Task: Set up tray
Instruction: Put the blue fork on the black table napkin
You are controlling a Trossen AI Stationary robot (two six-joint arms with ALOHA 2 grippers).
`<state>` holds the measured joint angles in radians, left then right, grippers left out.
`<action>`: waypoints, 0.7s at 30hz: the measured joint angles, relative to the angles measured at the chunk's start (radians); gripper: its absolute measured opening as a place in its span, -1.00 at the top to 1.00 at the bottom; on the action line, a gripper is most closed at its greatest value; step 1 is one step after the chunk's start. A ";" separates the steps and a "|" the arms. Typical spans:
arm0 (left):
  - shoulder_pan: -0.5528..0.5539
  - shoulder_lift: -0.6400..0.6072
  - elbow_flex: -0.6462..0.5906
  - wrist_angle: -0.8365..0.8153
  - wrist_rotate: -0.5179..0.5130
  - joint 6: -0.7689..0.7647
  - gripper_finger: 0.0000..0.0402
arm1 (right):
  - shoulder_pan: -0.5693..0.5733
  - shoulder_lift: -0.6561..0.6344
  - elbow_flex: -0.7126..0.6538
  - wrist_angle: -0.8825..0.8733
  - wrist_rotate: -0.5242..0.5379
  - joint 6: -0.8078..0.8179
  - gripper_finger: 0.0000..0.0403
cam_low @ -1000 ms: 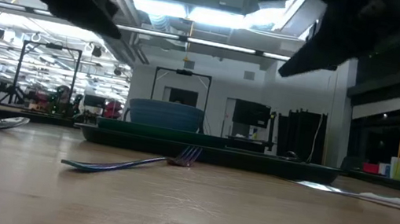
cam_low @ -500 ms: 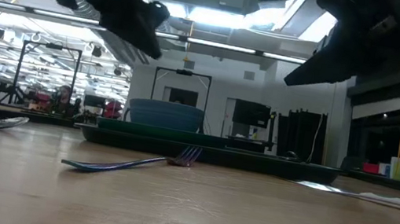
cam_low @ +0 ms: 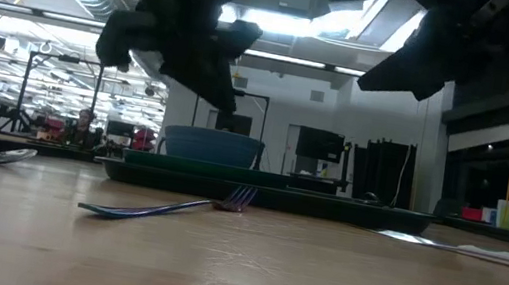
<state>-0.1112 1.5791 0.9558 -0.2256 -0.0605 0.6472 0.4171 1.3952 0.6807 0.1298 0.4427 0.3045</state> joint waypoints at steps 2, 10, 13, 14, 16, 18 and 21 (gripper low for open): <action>0.000 0.012 0.000 0.014 0.000 0.005 0.99 | 0.000 0.000 0.000 -0.005 0.000 0.003 0.96; 0.000 0.029 0.000 0.093 -0.001 0.005 0.95 | 0.000 0.000 0.000 -0.008 0.000 -0.011 0.89; 0.000 0.030 0.000 0.096 -0.001 0.013 0.92 | 0.000 0.000 0.000 -0.008 0.000 -0.011 0.88; 0.000 0.030 0.000 0.095 -0.001 0.032 0.90 | 0.000 0.000 0.000 -0.008 0.000 -0.015 0.89; -0.004 0.030 0.000 0.095 -0.002 0.073 0.85 | 0.000 0.000 0.000 -0.007 0.000 -0.021 0.91; -0.008 0.030 0.000 0.095 -0.003 0.107 0.79 | 0.000 0.000 0.000 -0.008 0.000 -0.021 0.94; -0.014 0.030 0.000 0.096 -0.002 0.141 0.67 | 0.000 0.000 0.000 -0.008 0.000 -0.023 0.97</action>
<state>-0.1257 1.6089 0.9554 -0.1299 -0.0629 0.7883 0.4171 1.3952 0.6808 0.1219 0.4431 0.2817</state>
